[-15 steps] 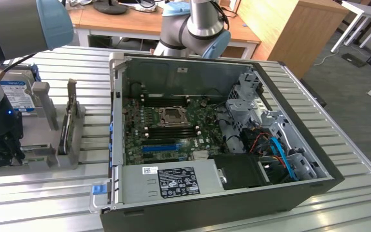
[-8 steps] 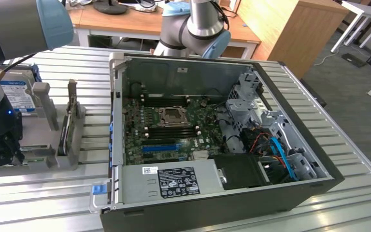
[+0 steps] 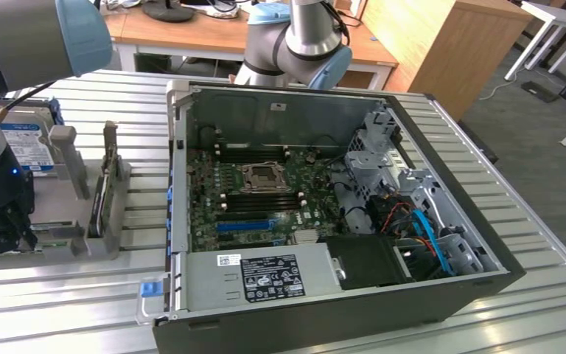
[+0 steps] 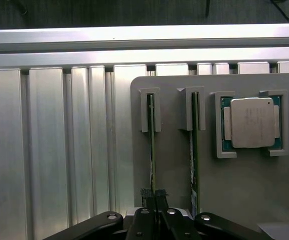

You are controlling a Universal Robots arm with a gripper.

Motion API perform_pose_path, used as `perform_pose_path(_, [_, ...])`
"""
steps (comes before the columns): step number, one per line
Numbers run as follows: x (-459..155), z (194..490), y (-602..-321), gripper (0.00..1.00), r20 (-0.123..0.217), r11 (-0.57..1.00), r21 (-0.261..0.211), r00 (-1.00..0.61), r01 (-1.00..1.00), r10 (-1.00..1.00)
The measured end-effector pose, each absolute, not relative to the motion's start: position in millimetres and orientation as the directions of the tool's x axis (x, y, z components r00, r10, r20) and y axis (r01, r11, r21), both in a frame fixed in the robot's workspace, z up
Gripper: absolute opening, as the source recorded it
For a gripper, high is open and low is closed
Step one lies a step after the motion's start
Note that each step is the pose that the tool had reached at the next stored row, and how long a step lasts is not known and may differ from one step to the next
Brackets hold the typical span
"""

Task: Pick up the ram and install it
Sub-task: 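Pick up the ram and move it above insertion slot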

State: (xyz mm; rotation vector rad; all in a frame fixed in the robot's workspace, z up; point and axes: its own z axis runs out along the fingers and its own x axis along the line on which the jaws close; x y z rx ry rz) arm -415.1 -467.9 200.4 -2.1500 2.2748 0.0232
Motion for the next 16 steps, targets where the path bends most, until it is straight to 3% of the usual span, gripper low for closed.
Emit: perform_pose_path(16, [-415.1,200.3,-467.9,0.12,-0.019,0.001,0.003,-0.001,-1.000,-1.000])
